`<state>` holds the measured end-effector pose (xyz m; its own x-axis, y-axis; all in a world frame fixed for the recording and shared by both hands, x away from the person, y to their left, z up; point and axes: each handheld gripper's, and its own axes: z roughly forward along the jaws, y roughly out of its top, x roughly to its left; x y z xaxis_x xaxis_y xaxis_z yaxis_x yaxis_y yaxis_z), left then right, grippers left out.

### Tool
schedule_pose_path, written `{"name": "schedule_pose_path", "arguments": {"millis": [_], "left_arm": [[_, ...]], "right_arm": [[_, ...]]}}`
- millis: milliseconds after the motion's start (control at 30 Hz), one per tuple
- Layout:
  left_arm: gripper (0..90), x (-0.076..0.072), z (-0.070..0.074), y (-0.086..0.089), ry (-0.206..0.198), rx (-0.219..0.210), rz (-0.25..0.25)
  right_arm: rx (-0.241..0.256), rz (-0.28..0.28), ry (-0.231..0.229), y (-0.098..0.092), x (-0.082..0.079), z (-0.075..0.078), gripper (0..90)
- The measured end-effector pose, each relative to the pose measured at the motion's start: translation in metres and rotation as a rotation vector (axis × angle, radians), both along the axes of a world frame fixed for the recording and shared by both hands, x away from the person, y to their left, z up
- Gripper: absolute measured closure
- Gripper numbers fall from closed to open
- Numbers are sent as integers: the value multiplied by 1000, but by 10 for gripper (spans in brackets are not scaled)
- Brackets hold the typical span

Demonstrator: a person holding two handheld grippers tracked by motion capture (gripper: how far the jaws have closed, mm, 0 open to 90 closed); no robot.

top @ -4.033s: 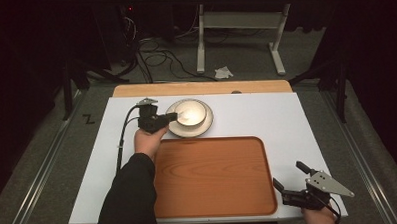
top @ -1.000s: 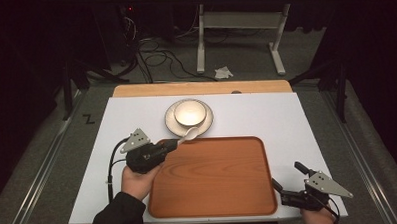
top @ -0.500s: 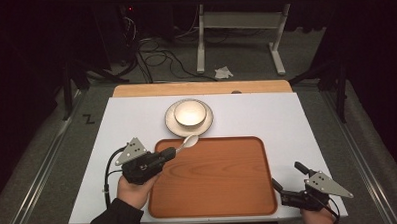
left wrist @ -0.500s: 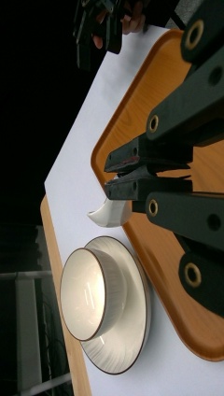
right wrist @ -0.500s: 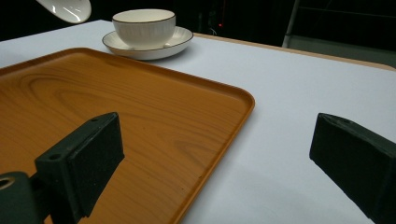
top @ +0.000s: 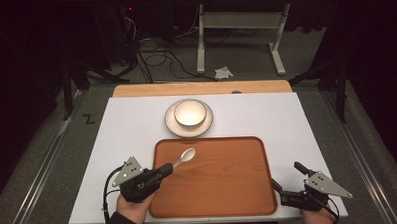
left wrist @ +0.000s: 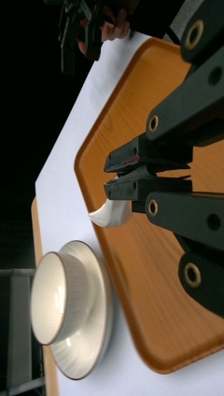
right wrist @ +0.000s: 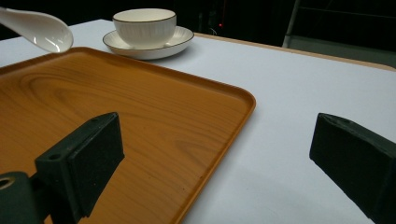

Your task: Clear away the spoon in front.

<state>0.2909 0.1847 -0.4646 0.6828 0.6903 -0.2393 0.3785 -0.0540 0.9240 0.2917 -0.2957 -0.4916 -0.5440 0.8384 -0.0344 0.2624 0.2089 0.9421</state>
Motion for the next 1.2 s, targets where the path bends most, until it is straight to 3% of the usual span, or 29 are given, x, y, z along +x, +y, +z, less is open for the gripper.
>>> {"name": "schedule_pose_path", "arguments": {"millis": [167,533,833,1200], "left_arm": [[856,-2,-14,1,13,-9,-8],[856,4,-31,-5,23,26,-16],[855,4,-35,-9,30,27,-23],[846,0,-42,-6,79,52,-28]], "right_arm": [[1,-2,2,-1,0,-1,35],[-4,-2,9,1,2,-2,35],[-3,0,13,1,2,-3,35],[-4,5,5,1,1,-2,35]]}}
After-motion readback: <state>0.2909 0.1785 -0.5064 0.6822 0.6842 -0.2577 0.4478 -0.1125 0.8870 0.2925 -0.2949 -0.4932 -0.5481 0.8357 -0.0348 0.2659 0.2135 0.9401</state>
